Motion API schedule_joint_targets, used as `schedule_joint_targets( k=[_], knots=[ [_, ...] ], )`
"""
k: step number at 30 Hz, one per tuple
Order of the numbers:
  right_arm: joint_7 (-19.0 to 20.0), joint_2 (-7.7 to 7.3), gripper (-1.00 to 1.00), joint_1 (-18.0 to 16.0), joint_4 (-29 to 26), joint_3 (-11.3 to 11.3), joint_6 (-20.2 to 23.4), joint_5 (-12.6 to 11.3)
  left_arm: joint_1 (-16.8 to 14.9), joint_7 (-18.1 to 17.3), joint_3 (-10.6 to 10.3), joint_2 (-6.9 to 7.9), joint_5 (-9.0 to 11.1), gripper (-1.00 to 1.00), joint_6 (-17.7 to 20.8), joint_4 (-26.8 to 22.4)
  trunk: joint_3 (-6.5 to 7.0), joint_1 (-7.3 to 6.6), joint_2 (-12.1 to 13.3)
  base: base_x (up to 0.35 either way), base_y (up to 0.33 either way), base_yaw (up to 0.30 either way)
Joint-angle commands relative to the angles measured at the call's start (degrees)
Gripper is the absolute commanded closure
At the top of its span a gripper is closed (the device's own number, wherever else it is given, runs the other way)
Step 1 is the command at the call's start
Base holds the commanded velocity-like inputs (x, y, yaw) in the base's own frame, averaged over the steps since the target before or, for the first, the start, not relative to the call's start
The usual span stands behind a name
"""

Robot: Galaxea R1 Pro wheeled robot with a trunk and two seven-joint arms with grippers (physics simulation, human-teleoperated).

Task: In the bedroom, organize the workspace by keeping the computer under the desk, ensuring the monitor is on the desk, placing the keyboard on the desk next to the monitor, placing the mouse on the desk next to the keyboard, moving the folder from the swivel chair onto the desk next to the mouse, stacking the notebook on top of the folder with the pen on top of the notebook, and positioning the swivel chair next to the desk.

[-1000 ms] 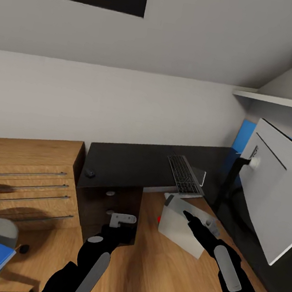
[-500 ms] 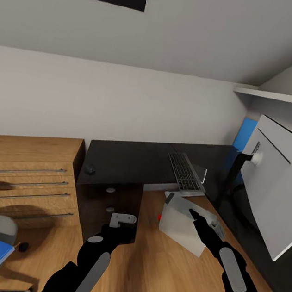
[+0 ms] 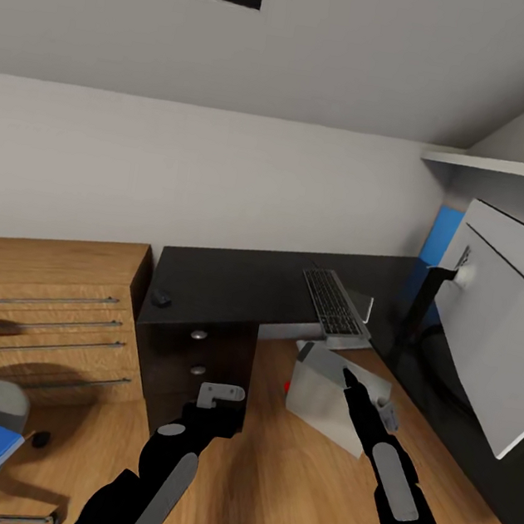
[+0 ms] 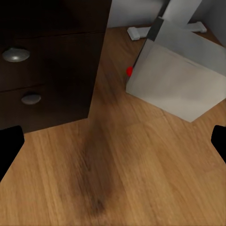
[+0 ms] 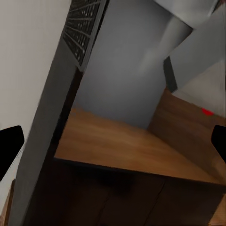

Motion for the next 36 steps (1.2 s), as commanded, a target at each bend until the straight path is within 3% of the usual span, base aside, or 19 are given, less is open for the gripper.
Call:
schedule_joint_targets(
  k=[1,3,4,6,9,10,18,21,28,36],
  knots=[
    [-0.3,0.02,-1.0,0.0,-0.1,-0.1,0.3,-1.1,0.0,0.6,-0.1,0.01,0.6,-1.0,0.1,-0.1,-0.24,0.22,-0.4,0.0,0.0,0.0],
    [-0.7,-0.03,-1.0,0.0,0.0,-0.1,0.5,-3.7,0.0,0.6,-0.1,0.0,0.6,-1.0,0.1,-0.1,-0.6,0.66,-1.2,0.0,0.0,0.0],
    [-1.0,-0.15,-1.0,0.0,-0.1,-0.1,1.8,-6.9,0.0,0.5,-0.1,0.0,0.6,-1.0,0.2,-0.1,-0.78,0.88,-1.6,0.0,0.0,0.0],
    [-1.1,-0.24,-1.0,0.0,-0.1,-0.2,3.6,-9.3,0.0,0.5,-0.1,0.0,0.6,-1.0,0.1,-0.1,-1.14,1.32,-2.5,0.0,0.0,0.0],
    [-1.2,-0.57,-1.0,0.0,-0.1,-0.3,7.2,-13.1,0.0,0.5,-0.1,0.0,0.6,-1.0,0.2,-0.1,-1.68,1.98,-3.7,0.0,0.0,0.0],
    [-1.2,-0.95,-1.0,0.0,-0.1,-0.5,9.6,-15.7,0.0,0.5,-0.1,0.0,0.6,-1.0,0.2,0.0,-1.86,2.2,-4.1,0.0,0.0,0.0],
    [-1.1,-3.26,-1.0,0.0,-0.3,-1.2,15.0,-24.7,0.0,0.5,-0.2,0.0,0.6,-1.0,0.2,0.0,-3.29,3.96,-7.3,0.0,0.0,0.0],
    [-0.7,-4.32,-1.0,0.0,-0.6,-1.3,15.0,-25.6,0.0,0.5,-0.3,0.0,0.6,-1.0,0.2,0.0,-3.65,4.39,-8.1,0.0,0.0,0.0],
    [-0.6,-4.51,-1.0,0.0,-2.9,-1.3,14.5,-25.5,0.0,0.5,-2.2,0.22,0.5,-1.0,0.1,0.0,-3.65,4.39,-8.1,0.0,0.0,0.0],
    [0.0,-4.61,-1.0,0.0,-4.3,-1.3,14.3,-25.5,0.0,0.5,-2.8,0.34,0.6,-1.0,0.1,0.2,-3.65,4.39,-8.1,0.072,0.0,0.0]
  ],
)
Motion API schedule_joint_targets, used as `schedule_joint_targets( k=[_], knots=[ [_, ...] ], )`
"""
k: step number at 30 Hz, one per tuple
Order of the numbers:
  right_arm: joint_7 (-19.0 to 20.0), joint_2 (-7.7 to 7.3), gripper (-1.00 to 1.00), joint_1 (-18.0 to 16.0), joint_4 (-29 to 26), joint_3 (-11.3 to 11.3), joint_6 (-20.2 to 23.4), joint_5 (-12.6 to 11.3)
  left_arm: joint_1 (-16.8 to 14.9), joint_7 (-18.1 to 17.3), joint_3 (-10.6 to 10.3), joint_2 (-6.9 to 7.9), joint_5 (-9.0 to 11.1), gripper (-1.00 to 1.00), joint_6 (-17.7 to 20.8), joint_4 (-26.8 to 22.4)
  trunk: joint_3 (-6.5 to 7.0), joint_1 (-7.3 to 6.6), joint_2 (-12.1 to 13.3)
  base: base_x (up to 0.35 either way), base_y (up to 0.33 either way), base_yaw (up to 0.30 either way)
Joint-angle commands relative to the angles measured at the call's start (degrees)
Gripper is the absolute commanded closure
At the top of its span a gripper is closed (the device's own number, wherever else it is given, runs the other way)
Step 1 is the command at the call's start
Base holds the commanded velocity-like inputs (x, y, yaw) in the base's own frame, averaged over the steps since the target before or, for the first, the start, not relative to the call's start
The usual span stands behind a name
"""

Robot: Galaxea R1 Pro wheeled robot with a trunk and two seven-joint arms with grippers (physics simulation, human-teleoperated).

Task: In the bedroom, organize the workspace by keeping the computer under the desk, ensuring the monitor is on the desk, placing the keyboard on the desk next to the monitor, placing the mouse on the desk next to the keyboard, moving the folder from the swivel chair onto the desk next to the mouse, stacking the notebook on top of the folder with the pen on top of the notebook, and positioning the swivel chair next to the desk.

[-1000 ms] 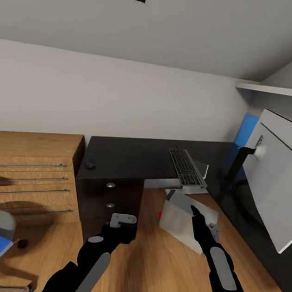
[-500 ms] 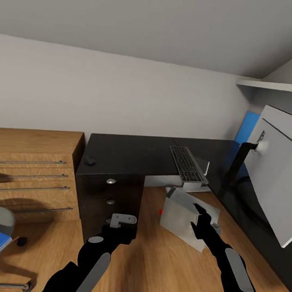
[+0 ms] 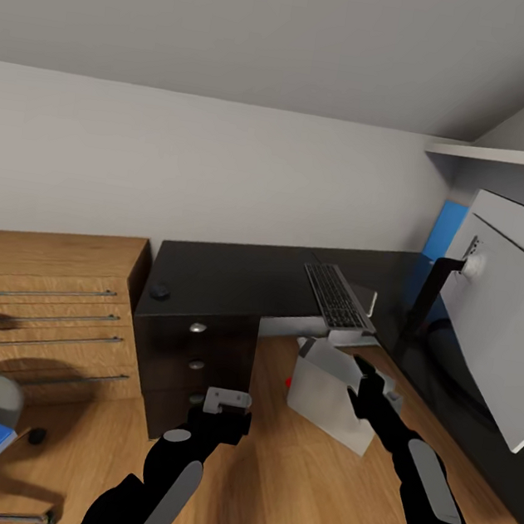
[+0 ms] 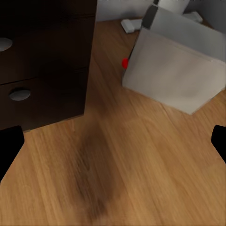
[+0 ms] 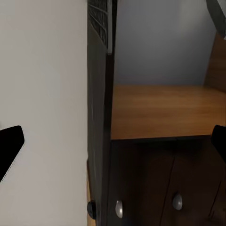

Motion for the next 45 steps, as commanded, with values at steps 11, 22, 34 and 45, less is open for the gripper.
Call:
schedule_joint_targets(
  k=[11,22,34,45],
  knots=[
    [5.4,-1.13,-1.0,0.0,-0.6,-0.1,0.3,0.3,0.0,0.5,-0.3,-0.11,0.6,-1.0,0.1,0.8,-0.06,0.02,0.0,0.288,0.0,0.0],
    [5.4,-1.98,-1.0,0.0,-0.2,-3.3,0.3,0.4,0.0,0.5,-0.4,-0.18,0.6,-1.0,0.1,1.1,-0.06,0.02,0.0,0.306,-0.028,0.0],
    [5.3,-1.97,-1.0,0.0,0.6,-4.1,0.3,0.3,0.0,0.5,-0.4,-0.24,0.6,-1.0,0.1,1.3,-0.06,0.02,0.0,0.082,-0.019,0.0],
    [5.3,-1.97,-1.0,0.0,1.1,-4.1,0.3,0.3,0.0,0.3,-0.4,-0.28,0.6,-1.0,0.2,1.3,-0.06,0.02,0.0,0.073,-0.058,0.0]
  ],
)
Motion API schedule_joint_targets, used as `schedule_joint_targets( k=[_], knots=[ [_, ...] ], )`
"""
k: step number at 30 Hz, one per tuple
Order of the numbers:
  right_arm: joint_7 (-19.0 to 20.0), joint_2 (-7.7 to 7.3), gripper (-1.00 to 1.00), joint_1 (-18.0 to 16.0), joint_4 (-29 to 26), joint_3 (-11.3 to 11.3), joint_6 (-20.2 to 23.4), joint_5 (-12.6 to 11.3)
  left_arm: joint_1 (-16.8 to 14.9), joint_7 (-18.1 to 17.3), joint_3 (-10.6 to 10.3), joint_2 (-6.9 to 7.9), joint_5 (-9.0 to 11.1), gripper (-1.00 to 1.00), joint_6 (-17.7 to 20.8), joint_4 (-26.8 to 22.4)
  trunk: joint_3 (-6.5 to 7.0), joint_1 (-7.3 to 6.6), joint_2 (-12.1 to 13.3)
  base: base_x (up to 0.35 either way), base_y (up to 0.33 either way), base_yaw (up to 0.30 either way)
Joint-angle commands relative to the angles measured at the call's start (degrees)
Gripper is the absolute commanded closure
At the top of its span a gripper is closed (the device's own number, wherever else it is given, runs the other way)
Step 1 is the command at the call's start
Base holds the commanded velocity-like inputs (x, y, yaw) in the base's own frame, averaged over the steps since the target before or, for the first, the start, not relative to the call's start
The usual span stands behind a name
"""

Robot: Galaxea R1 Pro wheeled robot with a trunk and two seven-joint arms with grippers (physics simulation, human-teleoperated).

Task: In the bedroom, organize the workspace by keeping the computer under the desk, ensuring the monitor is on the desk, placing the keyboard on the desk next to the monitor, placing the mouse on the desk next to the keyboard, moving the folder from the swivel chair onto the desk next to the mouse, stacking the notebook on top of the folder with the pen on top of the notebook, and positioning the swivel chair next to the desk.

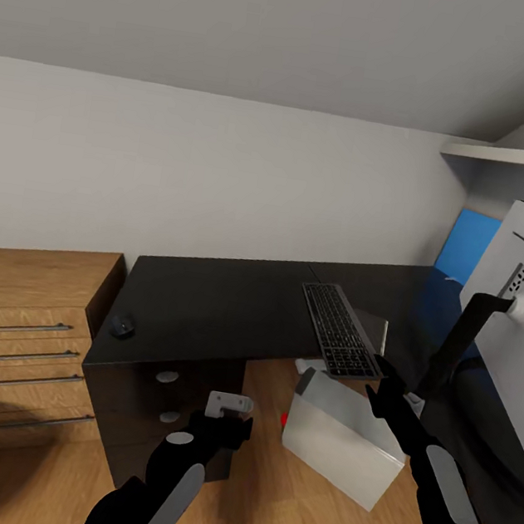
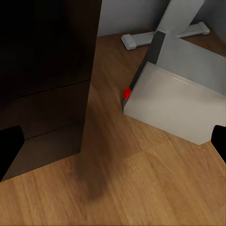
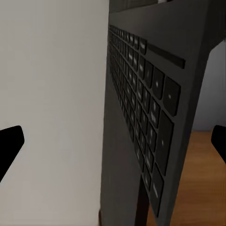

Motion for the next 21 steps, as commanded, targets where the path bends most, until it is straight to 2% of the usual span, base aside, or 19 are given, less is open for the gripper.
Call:
schedule_joint_targets(
  k=[1,4,12,21],
  knots=[
    [0.1,0.01,-1.0,0.0,0.1,-0.1,0.3,-0.2,0.0,0.6,-0.1,0.02,0.6,-1.0,0.1,-0.1,-0.05,0.0,0.0,0.011,-0.009,0.0],
    [0.1,0.01,-1.0,0.0,2.5,-0.1,0.3,-0.2,0.0,0.5,-0.1,-0.03,0.6,-1.0,0.1,-0.1,-0.05,0.0,0.0,0.006,-0.005,0.0],
    [0.1,0.01,-1.0,0.0,3.8,-0.1,0.3,-0.2,0.0,0.4,-0.2,-0.04,0.6,-1.0,0.1,-0.1,-0.05,0.0,0.0,0.0,0.0,0.0],
    [0.1,0.01,-1.0,0.0,3.9,0.0,0.4,-0.2,0.0,0.5,-0.5,-0.11,0.6,-1.0,0.1,-0.2,-1.49,1.75,-3.2,0.0,0.0,0.0]
  ],
)
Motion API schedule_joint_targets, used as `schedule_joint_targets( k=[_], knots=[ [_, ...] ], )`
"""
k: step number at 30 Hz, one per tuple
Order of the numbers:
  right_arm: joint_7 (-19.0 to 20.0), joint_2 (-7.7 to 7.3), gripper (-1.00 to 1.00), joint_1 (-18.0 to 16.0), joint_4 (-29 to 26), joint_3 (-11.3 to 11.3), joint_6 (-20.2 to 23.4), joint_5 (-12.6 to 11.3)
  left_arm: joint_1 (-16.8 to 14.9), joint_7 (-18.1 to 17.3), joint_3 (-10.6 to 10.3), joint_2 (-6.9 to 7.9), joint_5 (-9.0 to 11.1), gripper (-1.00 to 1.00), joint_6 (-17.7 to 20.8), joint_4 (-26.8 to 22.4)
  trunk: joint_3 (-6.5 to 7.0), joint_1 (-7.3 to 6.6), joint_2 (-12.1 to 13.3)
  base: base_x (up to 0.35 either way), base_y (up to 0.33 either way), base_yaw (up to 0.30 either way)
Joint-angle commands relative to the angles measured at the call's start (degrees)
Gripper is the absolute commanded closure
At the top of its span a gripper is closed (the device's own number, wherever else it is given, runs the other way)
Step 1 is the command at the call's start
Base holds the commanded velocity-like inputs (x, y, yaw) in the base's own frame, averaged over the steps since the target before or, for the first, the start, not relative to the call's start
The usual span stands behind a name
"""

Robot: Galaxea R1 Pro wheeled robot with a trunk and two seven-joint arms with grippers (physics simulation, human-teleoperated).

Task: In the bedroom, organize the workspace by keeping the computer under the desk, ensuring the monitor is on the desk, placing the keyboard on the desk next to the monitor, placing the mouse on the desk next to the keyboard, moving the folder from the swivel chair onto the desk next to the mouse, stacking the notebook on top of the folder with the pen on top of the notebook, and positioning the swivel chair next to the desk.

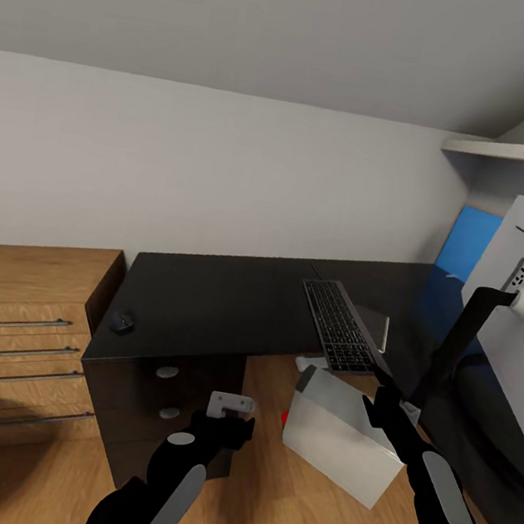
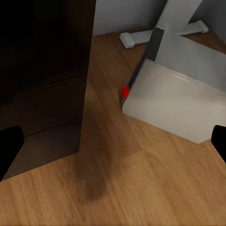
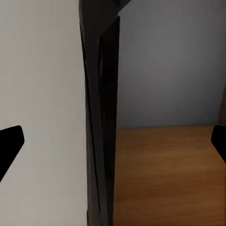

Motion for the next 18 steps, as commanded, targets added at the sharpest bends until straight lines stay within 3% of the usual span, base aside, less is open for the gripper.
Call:
schedule_joint_targets(
  k=[1,11,18],
  knots=[
    [0.1,0.01,-1.0,0.0,0.0,-0.1,0.3,-0.2,0.0,0.6,-0.1,0.01,0.6,-1.0,0.1,-0.1,-0.05,-0.01,0.0,0.0,0.0,0.0],
    [0.1,0.01,-1.0,0.0,0.0,0.0,0.3,-0.2,0.0,0.4,0.0,0.21,0.7,-1.0,0.1,0.0,-0.05,-0.01,0.0,0.004,0.002,0.0],
    [0.1,0.01,-1.0,0.0,0.0,0.2,0.3,-0.2,0.0,0.4,0.0,0.22,0.6,-1.0,0.1,0.2,-0.05,-0.01,0.0,0.1,0.054,0.0]
  ],
)
